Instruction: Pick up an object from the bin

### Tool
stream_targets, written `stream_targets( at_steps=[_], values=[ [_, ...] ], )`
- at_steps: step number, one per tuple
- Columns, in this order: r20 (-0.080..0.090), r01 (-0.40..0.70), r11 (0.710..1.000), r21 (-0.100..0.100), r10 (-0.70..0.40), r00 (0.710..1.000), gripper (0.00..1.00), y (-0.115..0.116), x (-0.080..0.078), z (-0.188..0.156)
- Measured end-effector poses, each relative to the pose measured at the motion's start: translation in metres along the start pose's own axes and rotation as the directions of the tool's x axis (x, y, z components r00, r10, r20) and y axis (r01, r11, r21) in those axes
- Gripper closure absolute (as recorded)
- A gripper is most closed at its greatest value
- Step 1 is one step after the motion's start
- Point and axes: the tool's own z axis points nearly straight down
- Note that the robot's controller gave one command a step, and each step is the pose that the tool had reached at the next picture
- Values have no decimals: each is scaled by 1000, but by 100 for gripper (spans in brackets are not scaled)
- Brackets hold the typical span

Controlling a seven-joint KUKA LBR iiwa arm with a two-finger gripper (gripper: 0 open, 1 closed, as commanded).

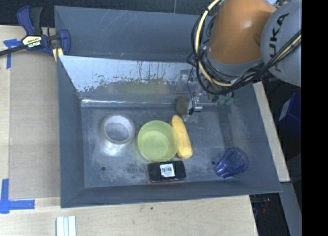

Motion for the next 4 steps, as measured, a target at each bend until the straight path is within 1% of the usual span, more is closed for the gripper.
stream_targets(
  at_steps=[1, 2, 3, 4],
  values=[
    [9, 0, 1000, 0, 0, 1000, 0, 0, -1, -5],
    [10, 280, 960, 3, -280, 960, 0, 53, -13, 107],
    [22, 416, 909, 9, -416, 909, 0, 86, -14, 55],
    [10, 388, 921, 3, -388, 921, 0, 84, -20, 116]
  ],
)
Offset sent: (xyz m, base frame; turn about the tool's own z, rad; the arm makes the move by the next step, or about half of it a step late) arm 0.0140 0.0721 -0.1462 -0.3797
